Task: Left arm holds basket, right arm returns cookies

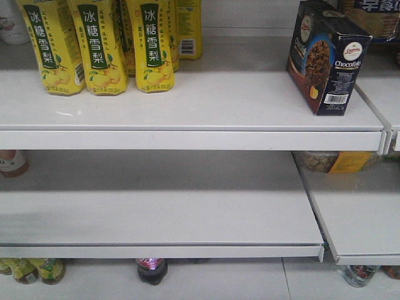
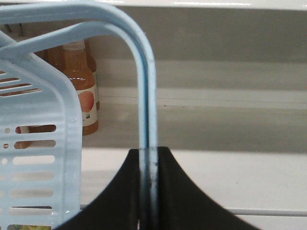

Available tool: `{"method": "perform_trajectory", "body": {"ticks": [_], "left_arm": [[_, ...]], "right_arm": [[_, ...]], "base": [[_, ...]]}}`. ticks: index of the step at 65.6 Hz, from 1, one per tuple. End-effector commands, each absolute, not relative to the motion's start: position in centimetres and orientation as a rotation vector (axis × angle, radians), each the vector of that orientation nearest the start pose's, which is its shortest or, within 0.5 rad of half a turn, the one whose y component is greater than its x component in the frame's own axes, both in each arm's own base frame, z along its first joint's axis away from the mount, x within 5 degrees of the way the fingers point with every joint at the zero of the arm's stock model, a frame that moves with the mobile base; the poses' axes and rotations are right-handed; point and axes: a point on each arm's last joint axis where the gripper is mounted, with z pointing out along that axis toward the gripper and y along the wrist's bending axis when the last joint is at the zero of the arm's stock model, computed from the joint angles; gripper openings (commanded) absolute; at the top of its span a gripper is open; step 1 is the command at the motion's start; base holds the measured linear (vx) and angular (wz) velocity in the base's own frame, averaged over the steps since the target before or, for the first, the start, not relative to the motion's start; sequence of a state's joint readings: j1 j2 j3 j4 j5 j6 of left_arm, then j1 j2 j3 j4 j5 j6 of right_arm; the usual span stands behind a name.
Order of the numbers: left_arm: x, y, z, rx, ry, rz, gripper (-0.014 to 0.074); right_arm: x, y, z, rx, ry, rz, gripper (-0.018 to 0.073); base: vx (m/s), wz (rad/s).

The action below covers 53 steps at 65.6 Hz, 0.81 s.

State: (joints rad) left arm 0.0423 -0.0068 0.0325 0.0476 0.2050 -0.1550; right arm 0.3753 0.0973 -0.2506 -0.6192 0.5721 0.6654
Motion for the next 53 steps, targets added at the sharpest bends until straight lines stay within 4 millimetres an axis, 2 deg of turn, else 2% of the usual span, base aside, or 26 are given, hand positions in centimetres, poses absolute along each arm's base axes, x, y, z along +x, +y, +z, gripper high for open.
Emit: {"method": "perform_trajectory", "body": {"ticks": [1,9,28,53], "left_arm": [[5.46,0.23,20.48,-0.134,1.544,-0.072,-0.0003],[5.46,0.16,20.47,-0.186,1.541,-0.136,-0.0003],[5.46,-0.2,20.44,-0.061,1.553,-0.111,-0.0003],[5.45,-0.29,20.38,-0.042,1.564,-0.119,-0.0003]], "right_arm": [[5.26,-0.84,26.29,-0.033,1.725,0.072,-0.0006],[5.26,-0.84,26.29,-0.033,1.725,0.072,-0.0006],[5.26,-0.84,26.29,-0.033,1.725,0.072,-0.0006],[5.26,-0.84,26.29,-0.033,1.725,0.072,-0.0006]], "base": [[0.0,0.0],[0.0,0.0],[0.0,0.0],[0.0,0.0]]}}
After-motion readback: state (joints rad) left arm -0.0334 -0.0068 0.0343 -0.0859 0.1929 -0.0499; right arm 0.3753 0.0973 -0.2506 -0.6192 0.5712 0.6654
